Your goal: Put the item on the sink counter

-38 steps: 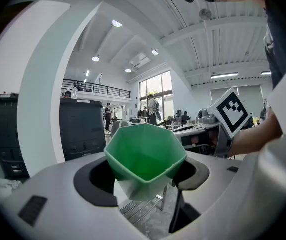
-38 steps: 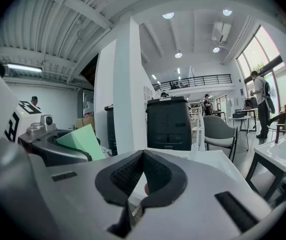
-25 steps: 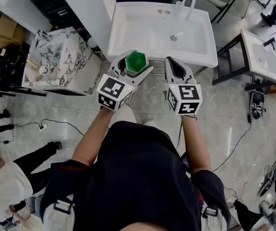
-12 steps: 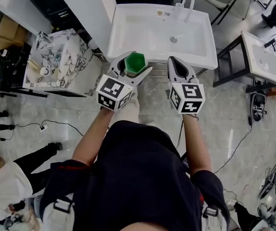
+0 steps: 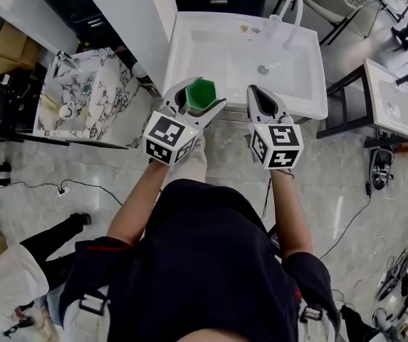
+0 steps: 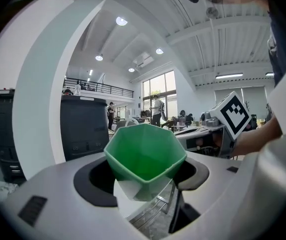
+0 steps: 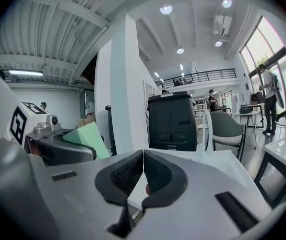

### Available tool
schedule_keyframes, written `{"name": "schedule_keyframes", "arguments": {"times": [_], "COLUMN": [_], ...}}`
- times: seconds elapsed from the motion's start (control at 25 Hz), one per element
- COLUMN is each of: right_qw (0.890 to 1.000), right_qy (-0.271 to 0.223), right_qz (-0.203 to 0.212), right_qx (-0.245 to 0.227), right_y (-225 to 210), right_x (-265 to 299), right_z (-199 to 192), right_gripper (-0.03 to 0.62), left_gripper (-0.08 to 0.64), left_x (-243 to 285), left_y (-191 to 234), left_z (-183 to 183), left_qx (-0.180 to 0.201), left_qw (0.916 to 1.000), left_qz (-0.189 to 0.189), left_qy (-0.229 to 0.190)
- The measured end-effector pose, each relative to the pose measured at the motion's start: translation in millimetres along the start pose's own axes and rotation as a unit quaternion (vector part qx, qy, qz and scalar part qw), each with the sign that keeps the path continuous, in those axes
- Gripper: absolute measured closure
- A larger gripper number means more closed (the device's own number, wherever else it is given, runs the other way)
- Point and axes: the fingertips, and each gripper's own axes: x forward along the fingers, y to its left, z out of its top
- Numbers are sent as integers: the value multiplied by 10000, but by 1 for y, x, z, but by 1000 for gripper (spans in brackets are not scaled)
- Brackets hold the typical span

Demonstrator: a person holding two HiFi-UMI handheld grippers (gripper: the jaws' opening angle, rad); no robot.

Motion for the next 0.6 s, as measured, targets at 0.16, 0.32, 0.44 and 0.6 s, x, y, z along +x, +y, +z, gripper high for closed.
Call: {"name": "schedule_keyframes", "arguments": {"times": [0.16, 0.32, 0.44, 0.6], "right_qw": [10000, 10000, 9999, 9997], "right_qy": [25, 62, 118, 198], "right_qz": [28, 3, -42, -122], "right_qx": [-24, 1, 52, 108], "right_y": [-6, -19, -31, -45], "right_x": [29, 59, 81, 109], "right_z": [6, 10, 13, 17], "right_gripper": [558, 558, 558, 558], "left_gripper": [249, 248, 249, 249], "left_x": [17, 41, 58, 80], "left_y": [27, 52, 69, 94], "left_z": [0, -3, -4, -6], "left_qx": [-67, -84, -126, -187], "left_qw": [10000, 9999, 9997, 9993], "left_qz": [20, -16, -65, -168], "left_qy": [44, 132, 188, 265]}}
